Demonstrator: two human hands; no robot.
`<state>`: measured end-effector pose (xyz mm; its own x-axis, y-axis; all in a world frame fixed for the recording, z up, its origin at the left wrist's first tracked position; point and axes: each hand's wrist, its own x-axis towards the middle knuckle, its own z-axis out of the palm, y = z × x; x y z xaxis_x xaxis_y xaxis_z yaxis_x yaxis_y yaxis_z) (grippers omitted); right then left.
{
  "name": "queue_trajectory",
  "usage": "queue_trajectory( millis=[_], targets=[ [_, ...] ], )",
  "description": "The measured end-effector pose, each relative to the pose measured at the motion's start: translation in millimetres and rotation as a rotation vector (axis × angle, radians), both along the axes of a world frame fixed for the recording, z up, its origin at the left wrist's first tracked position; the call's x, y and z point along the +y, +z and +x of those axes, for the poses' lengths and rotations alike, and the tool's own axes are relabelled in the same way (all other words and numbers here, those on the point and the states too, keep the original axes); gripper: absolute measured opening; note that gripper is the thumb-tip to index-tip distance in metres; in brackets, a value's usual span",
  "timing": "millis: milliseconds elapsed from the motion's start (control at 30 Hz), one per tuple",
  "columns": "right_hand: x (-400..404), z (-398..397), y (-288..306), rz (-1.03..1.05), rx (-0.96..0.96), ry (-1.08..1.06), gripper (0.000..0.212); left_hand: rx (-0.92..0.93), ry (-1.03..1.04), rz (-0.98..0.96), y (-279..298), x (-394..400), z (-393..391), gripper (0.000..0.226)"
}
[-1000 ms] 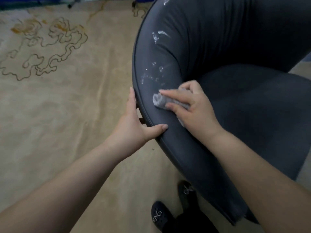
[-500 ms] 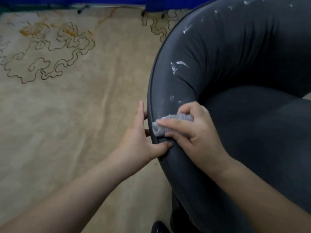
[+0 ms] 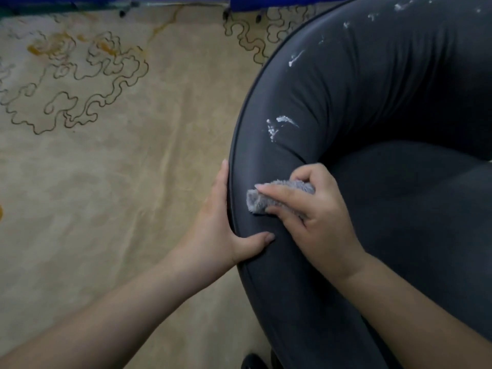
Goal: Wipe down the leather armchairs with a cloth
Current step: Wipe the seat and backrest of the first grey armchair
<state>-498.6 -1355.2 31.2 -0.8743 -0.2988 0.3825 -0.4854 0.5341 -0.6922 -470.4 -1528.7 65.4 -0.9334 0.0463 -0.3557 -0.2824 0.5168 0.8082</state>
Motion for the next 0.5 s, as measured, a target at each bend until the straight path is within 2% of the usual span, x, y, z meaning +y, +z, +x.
queue_trajectory(
  millis=[100,167,367,500],
  targets=[
    [-10,-54,6,0.049,0.035,-0.118,0.027,-0.031,-0.020,-0.040,4,-1,-1,0.128],
    [-13,-81,8,0.019,-0.023,-0.192,0.027,-0.038,-0.026,-0.078,6,-1,-3,0.129],
    [-8,-25,-7,-0.107,0.023,-0.107,0.028,0.000,-0.011,-0.089,3,2,-30,0.129],
    [-15,-81,1,-0.017,0.089,-0.187,0.027,0.037,-0.053,-0.090,-2,-1,-61,0.129]
  ],
)
